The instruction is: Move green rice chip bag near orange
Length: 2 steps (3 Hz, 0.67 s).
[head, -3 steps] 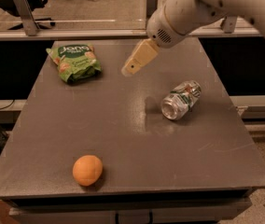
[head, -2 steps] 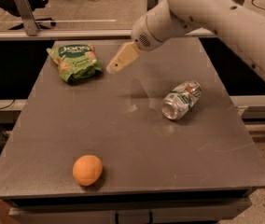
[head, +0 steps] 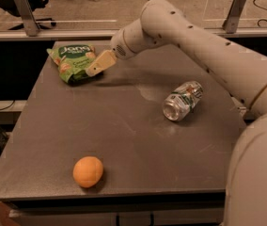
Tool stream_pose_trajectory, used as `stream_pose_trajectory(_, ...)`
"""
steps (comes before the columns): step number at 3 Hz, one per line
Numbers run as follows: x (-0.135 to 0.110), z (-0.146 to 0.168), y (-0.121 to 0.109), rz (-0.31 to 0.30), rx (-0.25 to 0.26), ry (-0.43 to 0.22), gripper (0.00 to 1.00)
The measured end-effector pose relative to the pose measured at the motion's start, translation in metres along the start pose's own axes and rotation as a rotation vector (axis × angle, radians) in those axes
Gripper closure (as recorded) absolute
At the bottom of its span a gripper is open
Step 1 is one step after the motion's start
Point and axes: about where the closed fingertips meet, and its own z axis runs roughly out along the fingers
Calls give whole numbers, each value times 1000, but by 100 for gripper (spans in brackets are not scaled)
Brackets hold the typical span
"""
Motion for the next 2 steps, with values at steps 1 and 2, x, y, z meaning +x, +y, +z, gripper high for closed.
stream_pose_trajectory(1, -3, 29, 10, 18, -31, -7, 15)
stream_pose_trajectory(2, -5, 45, 23, 39, -68, -1, 39)
